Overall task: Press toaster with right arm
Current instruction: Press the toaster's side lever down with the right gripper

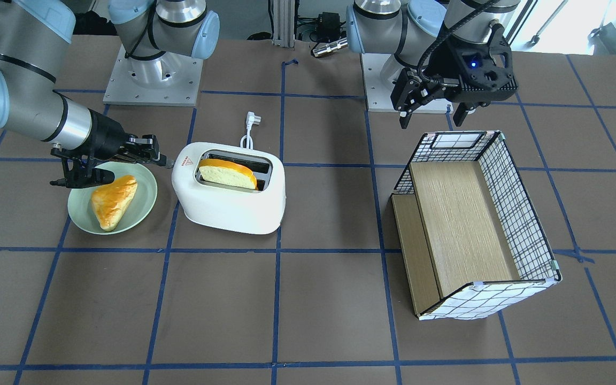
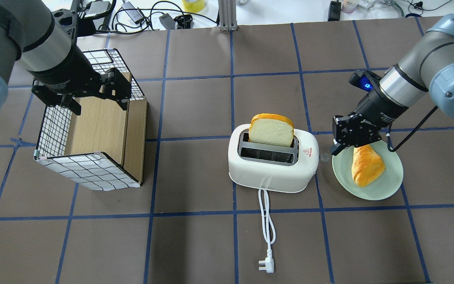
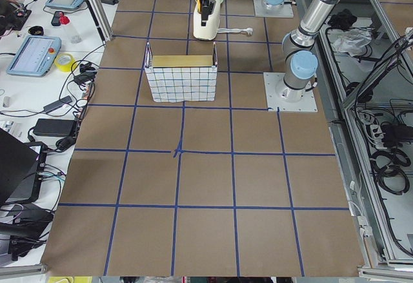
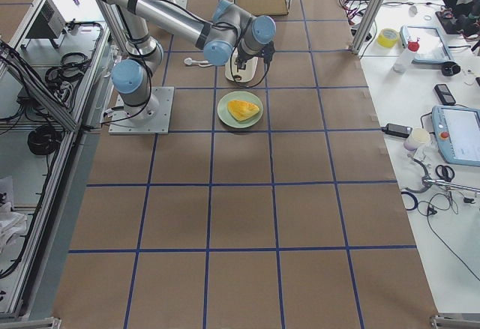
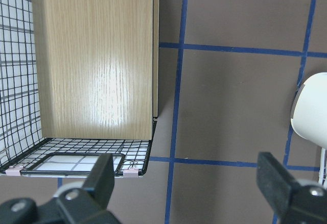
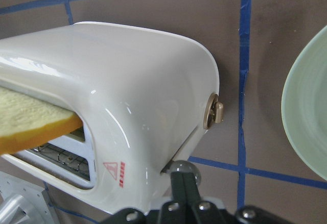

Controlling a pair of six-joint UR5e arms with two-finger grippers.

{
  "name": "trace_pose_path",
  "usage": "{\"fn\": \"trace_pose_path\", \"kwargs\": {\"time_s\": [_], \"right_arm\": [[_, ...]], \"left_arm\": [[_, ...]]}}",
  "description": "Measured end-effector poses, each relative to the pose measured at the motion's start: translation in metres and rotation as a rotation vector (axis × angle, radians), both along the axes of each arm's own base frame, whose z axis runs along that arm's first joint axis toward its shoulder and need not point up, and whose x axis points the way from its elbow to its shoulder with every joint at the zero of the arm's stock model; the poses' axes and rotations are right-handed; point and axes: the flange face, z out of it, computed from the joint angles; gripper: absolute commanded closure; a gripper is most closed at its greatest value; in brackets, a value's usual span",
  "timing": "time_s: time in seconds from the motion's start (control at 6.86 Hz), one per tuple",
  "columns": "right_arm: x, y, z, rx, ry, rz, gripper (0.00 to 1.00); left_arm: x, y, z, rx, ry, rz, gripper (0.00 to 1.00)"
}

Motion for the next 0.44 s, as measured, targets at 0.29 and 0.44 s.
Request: {"fn": "trace_pose_path", "kwargs": {"time_s": [0.29,0.44], "right_arm": [[0.0003,0.0010,-0.0047,-0.008,-0.003,-0.002,1.00],[0.0004,0.0008,-0.0061,-0.008,-0.004,-0.002,1.00]], "left_arm": [[0.0000,0.0000,0.0000,0.000,0.000,0.000,0.00],[0.0000,0.0000,0.0000,0.000,0.000,0.000,0.00]]}}
